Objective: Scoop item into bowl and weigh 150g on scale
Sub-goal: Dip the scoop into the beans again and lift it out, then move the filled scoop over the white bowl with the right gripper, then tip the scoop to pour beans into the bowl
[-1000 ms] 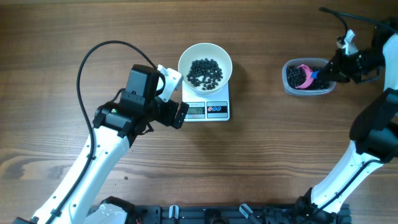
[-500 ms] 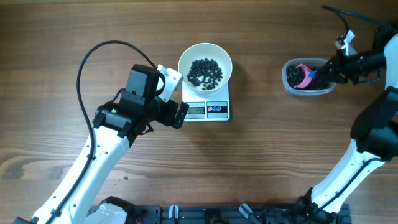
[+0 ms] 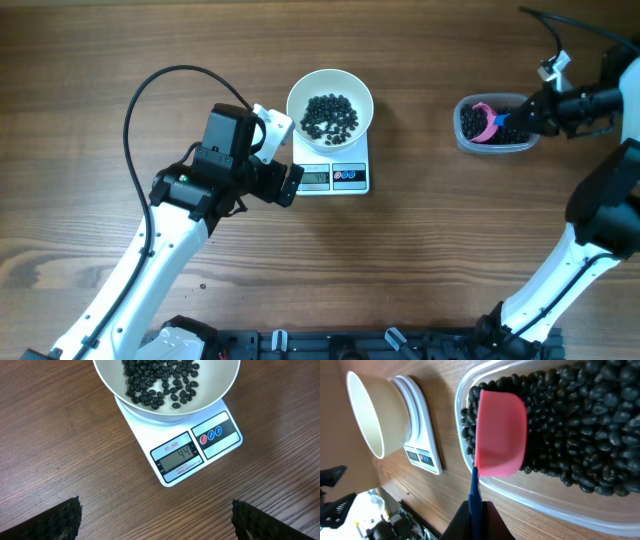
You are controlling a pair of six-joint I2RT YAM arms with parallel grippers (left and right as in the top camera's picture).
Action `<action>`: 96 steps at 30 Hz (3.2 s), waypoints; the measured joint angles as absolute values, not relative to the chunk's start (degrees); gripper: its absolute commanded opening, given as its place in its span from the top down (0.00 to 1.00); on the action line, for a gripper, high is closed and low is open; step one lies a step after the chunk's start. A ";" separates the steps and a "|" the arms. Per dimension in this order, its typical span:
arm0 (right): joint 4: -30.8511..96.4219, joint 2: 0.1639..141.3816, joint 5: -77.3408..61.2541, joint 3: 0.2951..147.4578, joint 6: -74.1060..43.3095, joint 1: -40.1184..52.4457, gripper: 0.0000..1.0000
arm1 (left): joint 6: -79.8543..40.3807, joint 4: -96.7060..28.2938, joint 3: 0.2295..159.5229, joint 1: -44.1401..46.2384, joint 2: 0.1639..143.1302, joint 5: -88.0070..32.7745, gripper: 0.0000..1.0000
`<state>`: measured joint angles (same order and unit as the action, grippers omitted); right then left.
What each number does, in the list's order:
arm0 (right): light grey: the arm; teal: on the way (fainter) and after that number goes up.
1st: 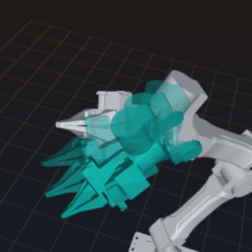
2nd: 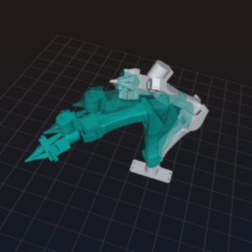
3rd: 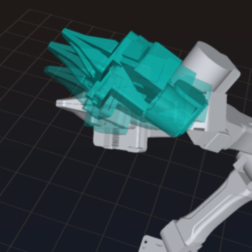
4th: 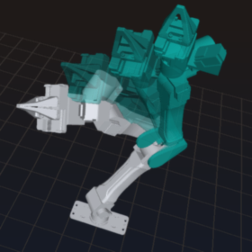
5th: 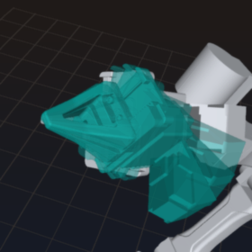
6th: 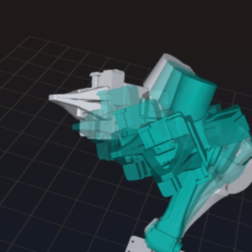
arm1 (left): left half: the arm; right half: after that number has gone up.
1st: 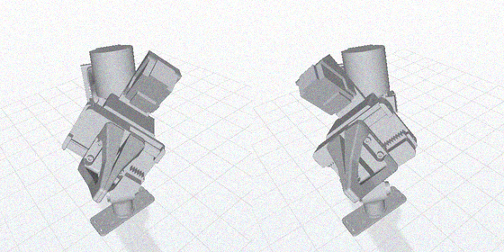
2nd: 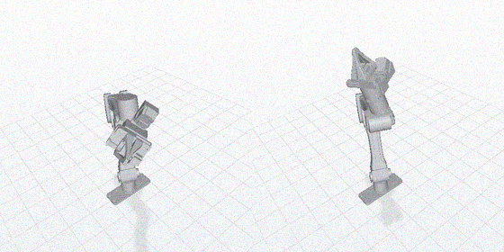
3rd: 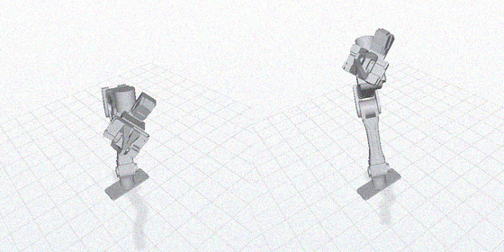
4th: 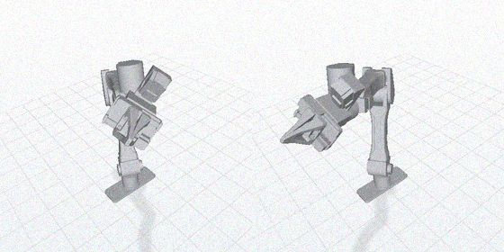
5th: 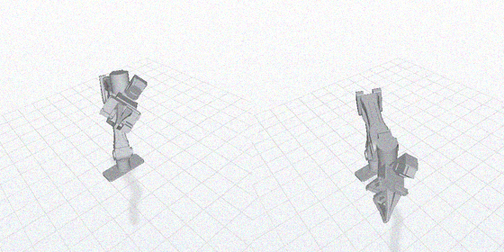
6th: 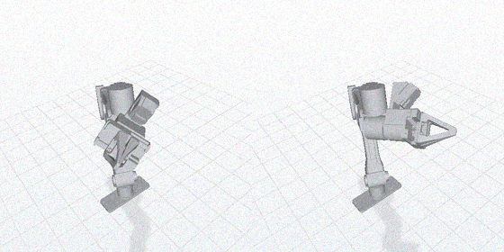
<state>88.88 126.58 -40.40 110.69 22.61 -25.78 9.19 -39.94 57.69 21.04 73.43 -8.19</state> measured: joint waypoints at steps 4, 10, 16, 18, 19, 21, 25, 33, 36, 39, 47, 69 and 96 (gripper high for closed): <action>89.34 126.67 -42.02 110.69 23.33 -28.25 0.96 | 9.21 -39.94 57.69 21.04 73.43 -8.19 0.00; 89.34 126.72 -42.48 110.69 23.94 -31.70 0.96 | 9.19 -39.94 57.69 21.04 73.43 -8.19 0.00; 90.04 126.74 -44.60 110.69 25.52 -34.81 0.96 | 9.19 -39.94 57.69 21.04 73.43 -8.19 0.00; 91.59 126.78 -46.15 110.69 27.00 -36.14 0.96 | 9.19 -39.94 57.69 21.04 73.43 -8.19 0.00; 91.94 126.78 -47.11 110.69 27.66 -36.40 0.96 | 9.21 -39.94 57.69 21.04 73.43 -8.19 0.00; 92.16 126.78 -48.86 110.69 28.69 -36.42 0.96 | 9.19 -39.92 57.69 21.04 73.43 -8.19 0.00; 92.18 126.78 -53.10 110.69 30.33 -35.62 0.96 | 9.19 -39.94 57.69 21.04 73.43 -8.19 0.00; 92.18 126.74 -57.36 110.69 31.09 -31.48 0.96 | 9.19 -39.94 57.69 21.04 73.43 -8.19 0.00; 92.16 126.41 -57.67 110.69 29.78 -28.58 0.96 | 9.19 -39.94 57.69 21.04 73.43 -8.19 0.00; 92.16 125.64 -58.33 110.72 28.80 -25.34 0.96 | 9.19 -39.94 57.69 21.04 73.43 -8.19 0.00; 88.73 123.50 -61.56 112.18 24.67 -14.50 0.96 | 9.19 -39.94 57.69 21.04 73.43 -8.19 0.00; 74.26 117.25 -44.95 112.36 8.47 9.63 0.96 | 9.19 -39.94 57.69 21.04 73.43 -8.19 0.00; 62.59 114.85 13.61 112.36 6.33 34.46 0.96 | 9.19 -39.94 57.69 21.04 73.43 -8.19 0.00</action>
<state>62.59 114.85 13.61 112.36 6.33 34.46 9.19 -39.94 57.69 21.04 73.43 -8.19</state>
